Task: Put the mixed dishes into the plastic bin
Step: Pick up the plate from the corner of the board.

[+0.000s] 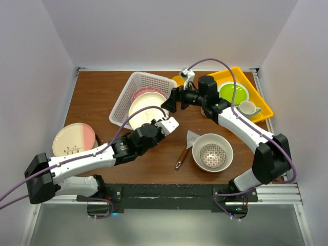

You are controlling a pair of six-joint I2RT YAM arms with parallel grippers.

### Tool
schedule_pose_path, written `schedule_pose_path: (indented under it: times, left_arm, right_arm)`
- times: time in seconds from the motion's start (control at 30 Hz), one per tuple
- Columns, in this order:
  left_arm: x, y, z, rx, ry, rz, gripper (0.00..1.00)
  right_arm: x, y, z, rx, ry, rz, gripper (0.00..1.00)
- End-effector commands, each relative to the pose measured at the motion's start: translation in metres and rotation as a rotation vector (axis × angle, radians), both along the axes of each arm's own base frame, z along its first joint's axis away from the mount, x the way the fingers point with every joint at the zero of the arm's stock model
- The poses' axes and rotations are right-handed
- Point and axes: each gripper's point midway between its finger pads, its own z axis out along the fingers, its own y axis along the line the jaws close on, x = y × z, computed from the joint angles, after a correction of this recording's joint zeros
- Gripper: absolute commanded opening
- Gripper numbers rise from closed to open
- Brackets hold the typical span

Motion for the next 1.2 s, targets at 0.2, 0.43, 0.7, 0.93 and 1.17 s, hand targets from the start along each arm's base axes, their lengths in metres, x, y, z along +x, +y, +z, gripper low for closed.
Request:
schedule_pose_path:
  times: [0.2,0.43,0.7,0.93,1.17]
  left_arm:
    - [0.013,-0.016,0.05,-0.114,-0.113,0.026,0.0]
    - [0.016,-0.016,0.052,-0.129,-0.113,0.048,0.07]
    - [0.009,-0.009,0.075,-0.247,-0.086,0.076,0.73]
    - [0.004,0.016,0.094,-0.315,-0.063,0.092,0.96]
    - [0.032,0.081,0.093,-0.323,-0.039,0.23,0.99]
  right_arm:
    - [0.02,0.004,0.003,-0.053,-0.026,-0.151,0.64]
    - [0.018,0.005,0.008,-0.033,-0.026,-0.144,0.0]
    - [0.025,-0.002,0.011,0.002,-0.013,-0.17,0.0]
    - [0.034,-0.011,0.01,0.001,-0.012,-0.193,0.0]
    - [0.057,-0.007,-0.001,-0.029,0.01,-0.224,0.0]
